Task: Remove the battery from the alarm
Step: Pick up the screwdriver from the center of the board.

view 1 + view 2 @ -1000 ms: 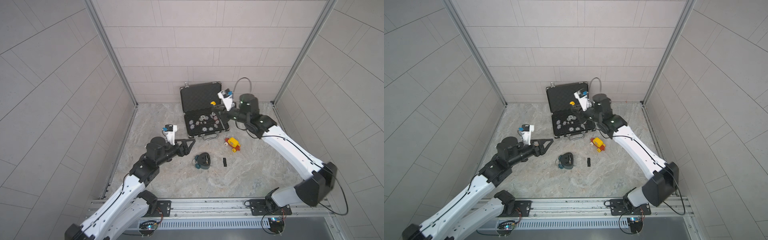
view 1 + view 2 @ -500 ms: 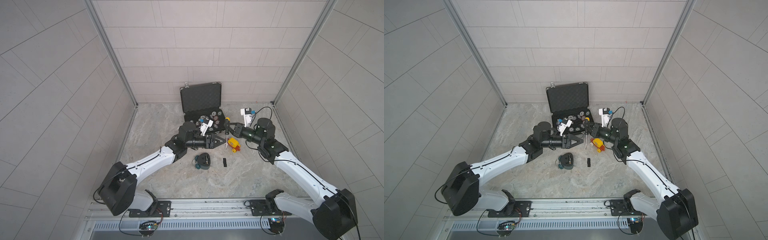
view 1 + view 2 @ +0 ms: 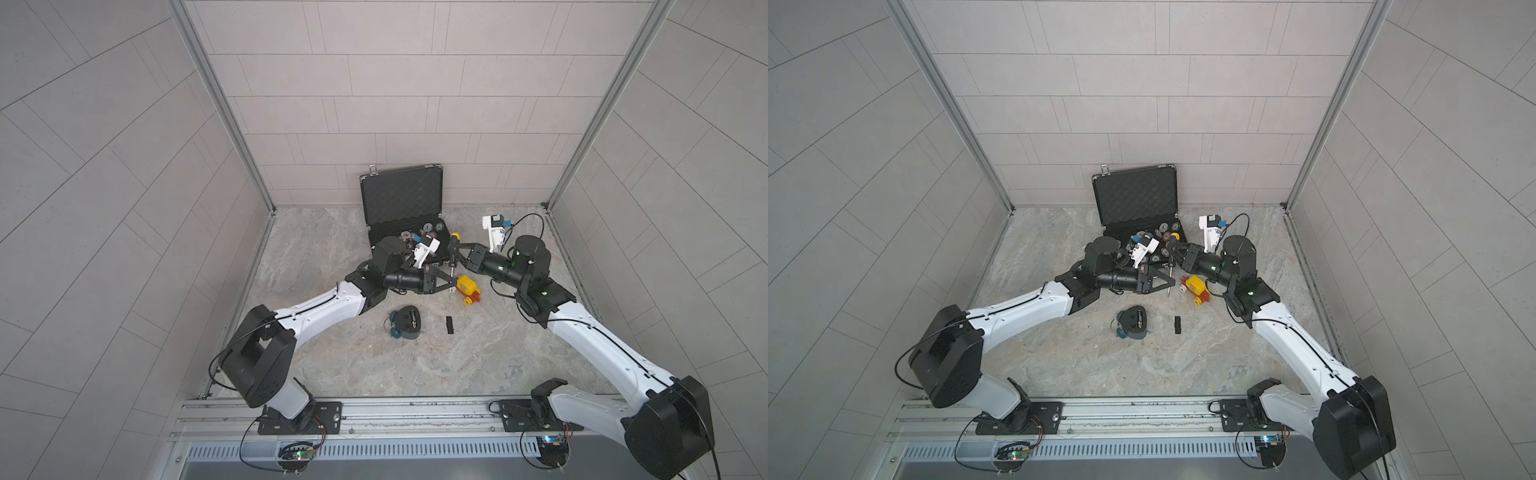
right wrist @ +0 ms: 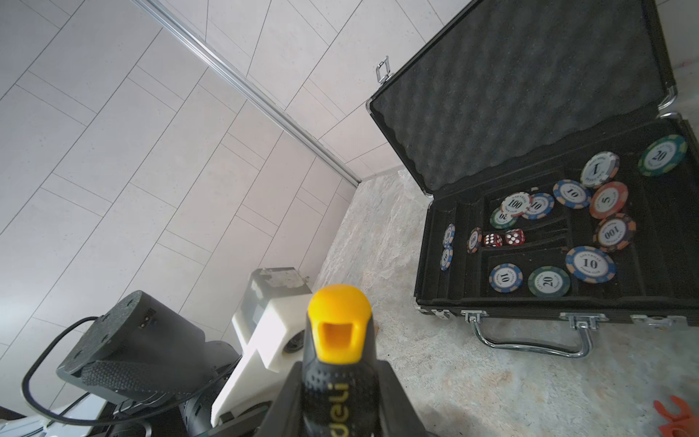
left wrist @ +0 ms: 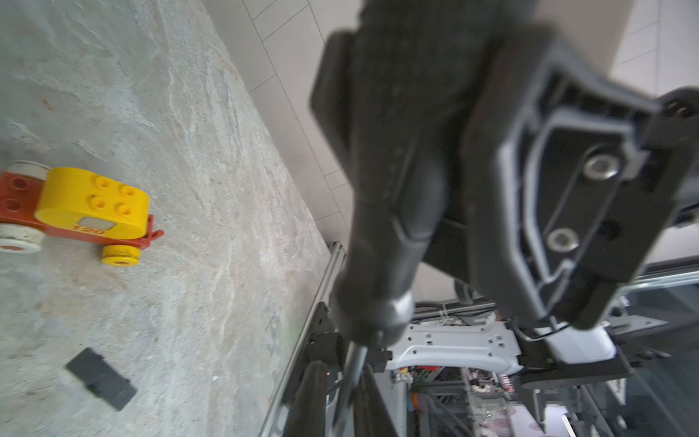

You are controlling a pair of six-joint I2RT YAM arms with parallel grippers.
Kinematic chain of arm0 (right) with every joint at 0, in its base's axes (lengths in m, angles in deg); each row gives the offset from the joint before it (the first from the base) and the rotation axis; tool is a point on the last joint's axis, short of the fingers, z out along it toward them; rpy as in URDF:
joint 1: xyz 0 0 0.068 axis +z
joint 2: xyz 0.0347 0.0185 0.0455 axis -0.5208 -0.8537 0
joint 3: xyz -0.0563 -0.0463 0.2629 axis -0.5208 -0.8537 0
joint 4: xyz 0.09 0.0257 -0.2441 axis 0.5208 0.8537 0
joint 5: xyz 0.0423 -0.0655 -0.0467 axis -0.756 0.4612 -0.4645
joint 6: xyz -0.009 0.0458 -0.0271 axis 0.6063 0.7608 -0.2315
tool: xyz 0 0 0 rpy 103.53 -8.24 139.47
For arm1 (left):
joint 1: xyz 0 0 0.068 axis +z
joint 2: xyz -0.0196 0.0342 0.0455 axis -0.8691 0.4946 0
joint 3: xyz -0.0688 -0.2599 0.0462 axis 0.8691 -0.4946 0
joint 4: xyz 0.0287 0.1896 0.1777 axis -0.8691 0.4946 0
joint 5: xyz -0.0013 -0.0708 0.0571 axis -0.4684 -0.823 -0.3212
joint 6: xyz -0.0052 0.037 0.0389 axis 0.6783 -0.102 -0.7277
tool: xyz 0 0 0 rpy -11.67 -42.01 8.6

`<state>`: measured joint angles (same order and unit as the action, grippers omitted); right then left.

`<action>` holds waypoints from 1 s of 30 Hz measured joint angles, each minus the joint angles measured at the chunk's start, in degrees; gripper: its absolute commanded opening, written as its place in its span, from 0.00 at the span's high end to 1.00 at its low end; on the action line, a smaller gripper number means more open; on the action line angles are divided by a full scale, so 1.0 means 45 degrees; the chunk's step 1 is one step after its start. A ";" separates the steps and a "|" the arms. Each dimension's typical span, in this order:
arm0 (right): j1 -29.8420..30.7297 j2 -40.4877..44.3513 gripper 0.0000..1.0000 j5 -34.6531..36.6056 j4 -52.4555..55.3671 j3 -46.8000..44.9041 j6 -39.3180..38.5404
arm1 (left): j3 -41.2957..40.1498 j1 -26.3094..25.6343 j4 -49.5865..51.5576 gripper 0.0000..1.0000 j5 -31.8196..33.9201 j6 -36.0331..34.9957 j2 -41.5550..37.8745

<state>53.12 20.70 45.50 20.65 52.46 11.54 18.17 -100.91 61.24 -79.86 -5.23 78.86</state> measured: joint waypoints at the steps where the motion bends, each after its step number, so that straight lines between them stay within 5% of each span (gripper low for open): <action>1: 0.0005 -0.0019 0.75 0.0000 0.0058 0.0005 0.0039 | 0.0063 0.0000 0.0024 0.99 -0.0068 -0.0029 0.0010; 3: 0.0000 0.0000 0.59 -0.0049 0.0204 0.0010 0.0019 | 0.0092 -0.0044 0.0180 1.00 -0.0112 -0.0287 0.0024; 6: -0.0121 0.0068 0.21 -0.0257 0.0583 0.0029 -0.0389 | 0.0112 0.0087 0.0821 1.00 -0.0325 -0.0976 -0.0005; 10: -0.1166 0.0665 0.07 -0.1583 0.0413 -0.0233 -0.1015 | -0.0034 0.0534 0.1855 1.00 -0.1297 -0.2516 -0.0432; 14: -0.2098 0.0976 0.05 -0.3623 -0.0447 -0.0437 -0.1613 | -0.0180 0.1171 0.2953 1.00 -0.2880 -0.4464 -0.1355; 23: -0.1593 0.0005 0.07 -0.7732 -0.2608 -0.0092 -0.1617 | 0.1341 0.1651 0.6183 1.00 -0.6596 -0.7645 -0.1161; 30: -0.0835 -0.0413 0.36 -0.8840 -0.2997 0.0636 -0.1520 | 0.1826 0.1651 0.7762 1.00 -0.7689 -0.8553 -0.0602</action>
<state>49.36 18.84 5.72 7.16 55.32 4.70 26.38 -93.48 96.16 -114.46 -43.72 76.15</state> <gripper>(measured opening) 0.686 0.060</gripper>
